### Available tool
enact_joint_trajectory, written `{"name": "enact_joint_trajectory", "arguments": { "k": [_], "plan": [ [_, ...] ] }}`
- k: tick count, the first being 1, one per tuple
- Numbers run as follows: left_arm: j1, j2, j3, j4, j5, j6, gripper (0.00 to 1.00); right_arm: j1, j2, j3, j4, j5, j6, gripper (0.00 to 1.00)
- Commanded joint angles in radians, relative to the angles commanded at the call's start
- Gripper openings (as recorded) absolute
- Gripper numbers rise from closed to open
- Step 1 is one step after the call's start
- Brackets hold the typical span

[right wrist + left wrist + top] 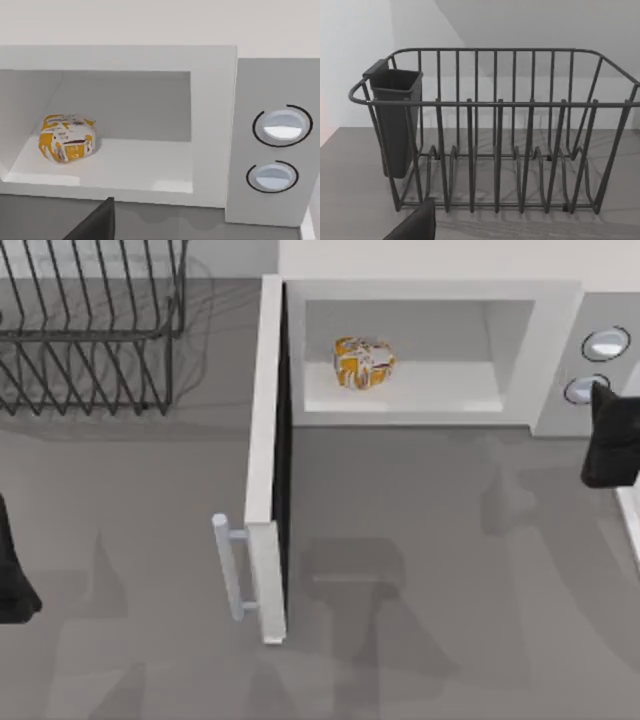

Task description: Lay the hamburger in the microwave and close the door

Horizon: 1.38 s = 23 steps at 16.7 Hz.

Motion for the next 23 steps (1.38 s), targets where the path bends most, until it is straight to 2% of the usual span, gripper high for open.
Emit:
{"name": "enact_joint_trajectory", "arguments": {
  "k": [4,8,12,17,23],
  "plan": [
    [0.000,0.000,0.000,0.000,0.000,0.000,1.00,-0.187,-0.423,-0.234,0.005,-0.121,-0.076,1.00],
    [0.000,0.000,0.000,0.000,0.000,0.000,1.00,-0.346,-0.723,-0.432,0.010,-0.225,-0.141,1.00],
    [0.000,0.000,0.000,0.000,0.000,0.000,1.00,-0.434,-0.854,-0.542,0.012,-0.281,-0.176,1.00],
    [0.000,0.000,0.000,0.000,0.000,0.000,1.00,-0.439,-0.861,-0.547,0.013,-0.284,-0.178,1.00],
    [0.000,0.000,0.000,0.000,0.000,0.000,0.55,-0.439,-0.861,-0.547,0.013,-0.284,-0.178,1.00]
  ]
}}
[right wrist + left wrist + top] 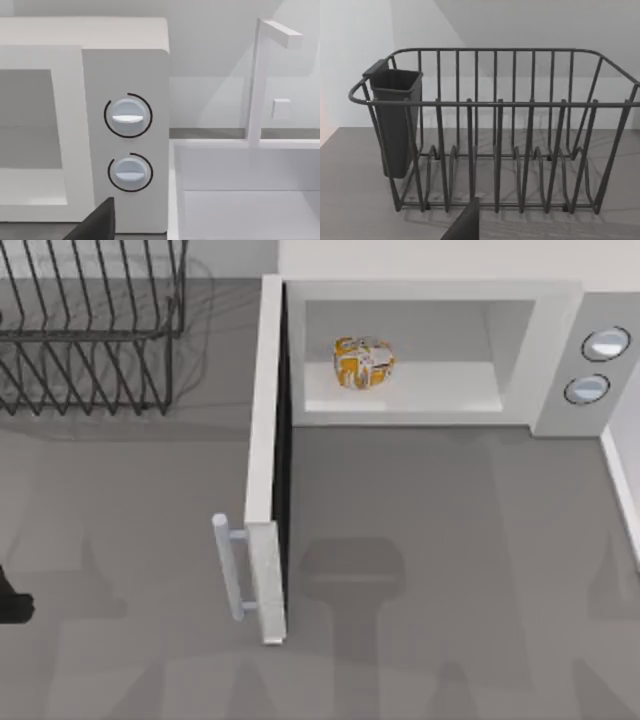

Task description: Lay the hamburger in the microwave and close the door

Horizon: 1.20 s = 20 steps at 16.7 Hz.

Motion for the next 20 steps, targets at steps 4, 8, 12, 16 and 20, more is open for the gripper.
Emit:
{"name": "enact_joint_trajectory", "arguments": {
  "k": [4,8,12,16,20],
  "plan": [
    [0.000,0.000,0.000,0.000,0.000,0.000,0.25,0.000,0.000,0.000,0.000,0.000,0.000,1.00],
    [0.000,0.000,0.000,0.000,0.000,0.000,0.00,0.000,0.000,0.000,0.000,0.000,0.000,1.00],
    [0.000,0.000,0.000,0.000,0.000,0.000,0.00,0.000,0.000,0.000,0.000,0.000,0.000,1.00],
    [0.000,0.000,0.000,0.000,0.000,0.000,0.00,0.000,0.000,0.000,0.000,0.000,0.000,1.00],
    [-0.058,0.035,-0.006,0.041,-0.058,0.001,0.00,0.000,0.000,0.000,0.000,0.000,0.000,1.00]
  ]
}}
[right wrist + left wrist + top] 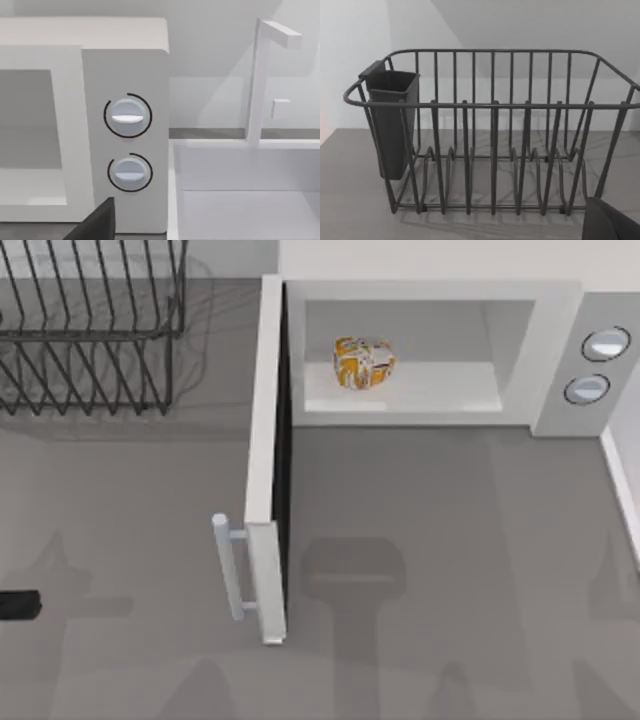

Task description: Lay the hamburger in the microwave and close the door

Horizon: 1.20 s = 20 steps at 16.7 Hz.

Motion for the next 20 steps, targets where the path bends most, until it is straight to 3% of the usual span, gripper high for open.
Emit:
{"name": "enact_joint_trajectory", "arguments": {
  "k": [3,9,20],
  "plan": [
    [-0.056,0.034,-0.005,0.040,-0.056,0.001,0.00,0.000,0.000,0.000,0.000,0.000,0.000,1.00],
    [-0.048,0.047,-0.006,0.056,-0.048,0.000,0.00,0.000,0.000,0.000,0.000,0.000,0.000,1.00],
    [0.236,0.385,-0.069,0.456,0.237,0.005,0.00,0.000,0.000,0.000,0.000,0.000,0.000,1.00]
  ]
}}
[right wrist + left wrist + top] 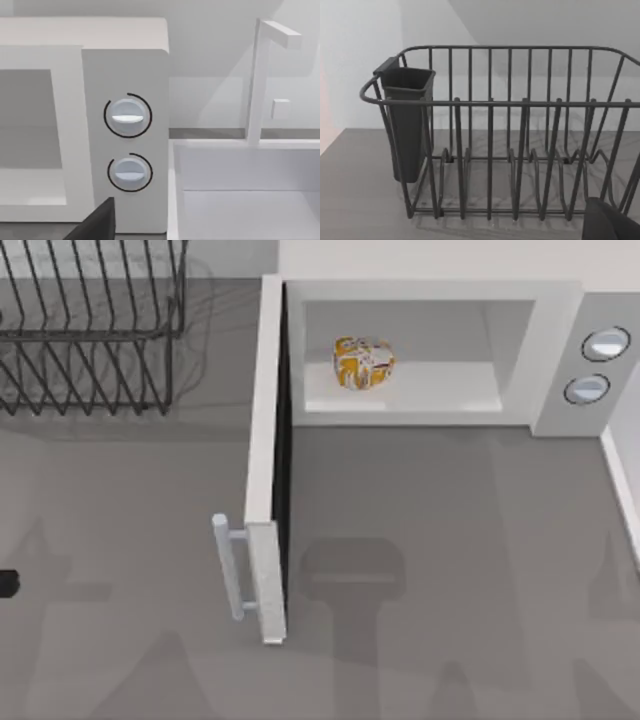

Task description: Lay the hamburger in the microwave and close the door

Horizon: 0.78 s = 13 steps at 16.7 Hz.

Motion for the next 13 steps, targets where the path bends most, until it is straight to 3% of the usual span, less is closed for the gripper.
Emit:
{"name": "enact_joint_trajectory", "arguments": {
  "k": [7,13],
  "plan": [
    [0.023,0.058,0.025,0.035,0.023,0.001,0.00,0.000,0.000,0.000,0.000,0.000,0.000,1.00],
    [-0.128,0.062,0.097,-0.033,-0.128,0.002,0.00,0.000,0.000,0.000,0.000,0.000,0.000,1.00]
  ]
}}
